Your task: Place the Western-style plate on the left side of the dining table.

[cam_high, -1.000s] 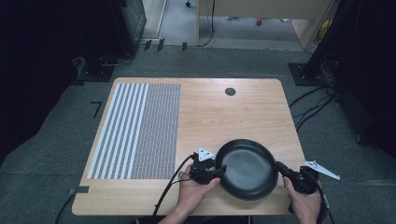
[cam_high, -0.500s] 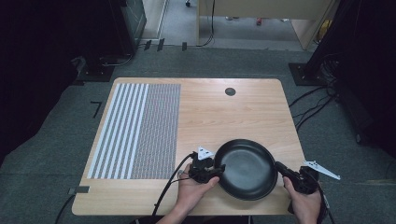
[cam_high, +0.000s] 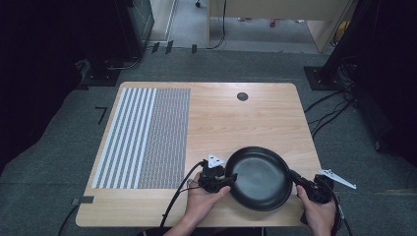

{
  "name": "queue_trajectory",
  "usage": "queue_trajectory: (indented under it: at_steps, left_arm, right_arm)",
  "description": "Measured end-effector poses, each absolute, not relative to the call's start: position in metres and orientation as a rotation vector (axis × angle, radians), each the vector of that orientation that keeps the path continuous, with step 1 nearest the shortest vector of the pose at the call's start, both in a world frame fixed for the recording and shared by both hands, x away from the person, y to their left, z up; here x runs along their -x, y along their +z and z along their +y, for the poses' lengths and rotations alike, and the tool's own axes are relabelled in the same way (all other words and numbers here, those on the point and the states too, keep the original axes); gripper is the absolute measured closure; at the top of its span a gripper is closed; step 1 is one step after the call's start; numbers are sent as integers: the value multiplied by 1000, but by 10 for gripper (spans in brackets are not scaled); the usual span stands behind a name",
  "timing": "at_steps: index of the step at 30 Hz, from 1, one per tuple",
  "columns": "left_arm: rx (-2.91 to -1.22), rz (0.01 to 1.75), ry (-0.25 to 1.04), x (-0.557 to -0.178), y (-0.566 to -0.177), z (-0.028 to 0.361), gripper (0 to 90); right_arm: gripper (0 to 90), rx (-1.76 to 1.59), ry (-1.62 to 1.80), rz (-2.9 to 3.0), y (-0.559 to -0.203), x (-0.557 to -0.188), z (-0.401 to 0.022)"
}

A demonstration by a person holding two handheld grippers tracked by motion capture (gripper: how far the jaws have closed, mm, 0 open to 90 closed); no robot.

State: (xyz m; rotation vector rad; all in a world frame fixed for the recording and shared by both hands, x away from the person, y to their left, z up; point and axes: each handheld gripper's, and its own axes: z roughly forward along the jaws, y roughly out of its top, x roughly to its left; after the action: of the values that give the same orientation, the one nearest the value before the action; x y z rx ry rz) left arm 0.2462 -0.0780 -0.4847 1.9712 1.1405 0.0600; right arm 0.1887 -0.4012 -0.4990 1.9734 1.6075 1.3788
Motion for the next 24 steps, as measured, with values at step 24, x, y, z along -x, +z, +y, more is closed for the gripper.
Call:
queue_trajectory:
  at_steps: [24]
  left_arm:
    - [-1926,1173,18,-245,-481,-66,537]
  right_arm:
    - [813,-2030,1376,1633,-503,-191,-390]
